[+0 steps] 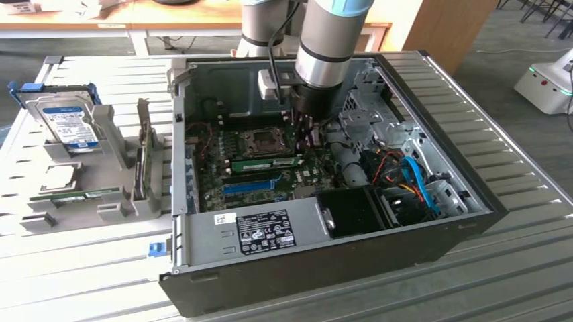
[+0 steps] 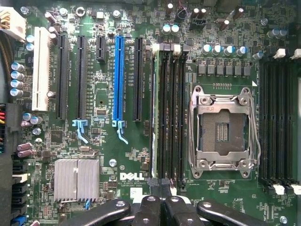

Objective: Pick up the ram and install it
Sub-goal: 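Press down the ram until it locks into place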

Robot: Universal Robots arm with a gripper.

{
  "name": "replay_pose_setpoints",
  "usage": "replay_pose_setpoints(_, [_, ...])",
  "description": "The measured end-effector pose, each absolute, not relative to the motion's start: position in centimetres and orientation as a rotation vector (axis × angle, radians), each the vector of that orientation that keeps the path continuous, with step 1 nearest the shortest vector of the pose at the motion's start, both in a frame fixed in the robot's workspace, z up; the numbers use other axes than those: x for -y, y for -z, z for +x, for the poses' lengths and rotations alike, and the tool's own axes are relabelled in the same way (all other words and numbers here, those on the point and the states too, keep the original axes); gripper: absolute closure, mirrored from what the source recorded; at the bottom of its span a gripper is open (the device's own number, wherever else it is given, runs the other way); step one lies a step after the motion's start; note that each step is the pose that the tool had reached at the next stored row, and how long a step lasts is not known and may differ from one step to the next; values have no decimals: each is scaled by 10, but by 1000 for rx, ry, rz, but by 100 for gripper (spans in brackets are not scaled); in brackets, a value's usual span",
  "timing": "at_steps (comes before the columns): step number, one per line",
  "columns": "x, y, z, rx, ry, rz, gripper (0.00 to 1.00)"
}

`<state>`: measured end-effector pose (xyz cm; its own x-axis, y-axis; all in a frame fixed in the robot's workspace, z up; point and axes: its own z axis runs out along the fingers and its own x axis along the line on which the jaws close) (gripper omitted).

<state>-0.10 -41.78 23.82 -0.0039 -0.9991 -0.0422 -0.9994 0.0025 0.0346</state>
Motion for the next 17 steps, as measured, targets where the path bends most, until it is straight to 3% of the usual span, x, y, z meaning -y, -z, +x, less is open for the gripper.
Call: replay_pose_setpoints(17, [418,-241,-5,-2220,-85,-2213,89])
